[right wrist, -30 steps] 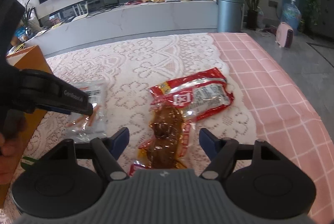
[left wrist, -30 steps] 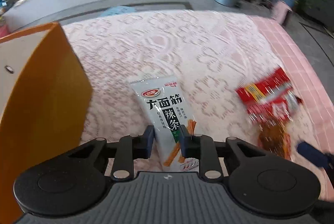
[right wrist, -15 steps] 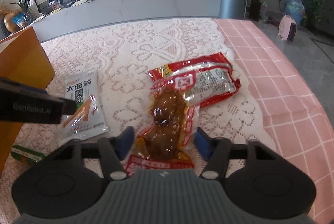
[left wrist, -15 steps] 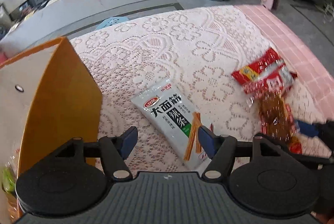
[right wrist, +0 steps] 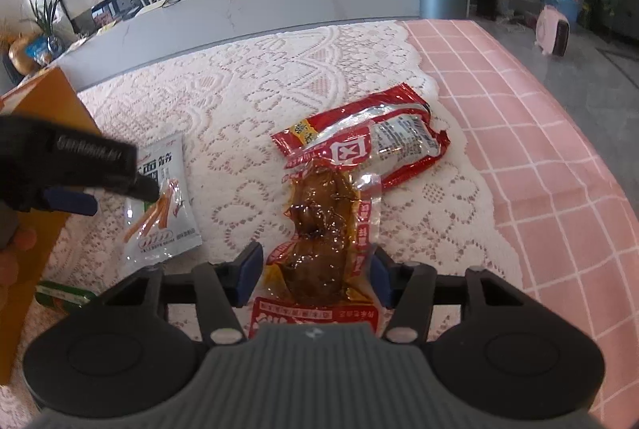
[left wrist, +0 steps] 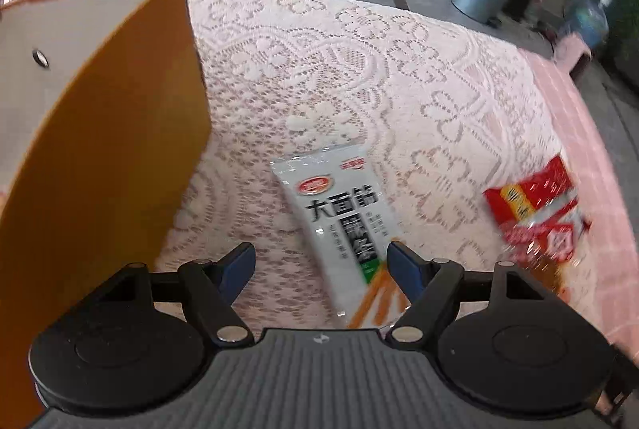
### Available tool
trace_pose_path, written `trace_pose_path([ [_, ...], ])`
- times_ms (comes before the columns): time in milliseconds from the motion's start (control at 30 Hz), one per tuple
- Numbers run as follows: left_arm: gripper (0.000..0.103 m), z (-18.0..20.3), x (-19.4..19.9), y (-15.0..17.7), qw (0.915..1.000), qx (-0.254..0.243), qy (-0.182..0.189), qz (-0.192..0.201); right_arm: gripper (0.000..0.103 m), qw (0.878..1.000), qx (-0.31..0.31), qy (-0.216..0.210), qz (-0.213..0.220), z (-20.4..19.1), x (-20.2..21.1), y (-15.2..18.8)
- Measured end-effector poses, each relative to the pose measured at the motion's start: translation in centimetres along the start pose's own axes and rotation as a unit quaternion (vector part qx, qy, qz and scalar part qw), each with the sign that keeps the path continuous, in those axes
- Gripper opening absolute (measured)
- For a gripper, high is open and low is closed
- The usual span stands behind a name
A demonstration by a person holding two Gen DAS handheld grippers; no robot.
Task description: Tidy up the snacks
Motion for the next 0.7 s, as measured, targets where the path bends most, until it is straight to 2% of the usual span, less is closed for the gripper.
trace_pose_path([
  [100,0.088,1.3,-0.3,-0.4,1.0,-0.006,-0.003,0.004,0.055,1.0,-0.005,-0.002,0.001,0.2,0.1,-0.1],
  [267,0.088,3.0,-1.5,-0.4,0.9976,-0.036,-0.059,0.004,0.054,1.0,-0.015,-0.006,0.001,0.5,0.2,-0.2],
  [367,0.089,3.4,-1.6,-0.3,0.9961,-0.049,-0.071,0.018,0.054,1.0,-0.021,-0.01,0.003,0.6,0.2,-0.2],
  [500,0.071,3.7,-1.2,-0.1,0.9945,-0.091,-0.046,0.024,0.054,1.0,-0.022,-0.013,0.003,0.6,0.2,-0.3],
  [600,0.067,4.2,-0.8,0.3,0.9898,-0.138,-0.027,0.02,0.054,1.0,-0.023,-0.013,0.003,0.6,0.2,-0.4],
  [700,0.066,4.7,-0.2,1.3,0.9807,-0.195,0.016,0.008,0.054,1.0,-0.026,-0.015,0.003,0.7,0.3,-0.3],
])
Point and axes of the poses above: each gripper's, at about its wrist camera, not at the fingertips, and x roughly against the way its jaws point, z to its right, y to its underside, the point moved 6 cm from there along -x, roughly the way its jaws point, and after that the axes turned 6 degrees about -x, right-handed, at the moved point
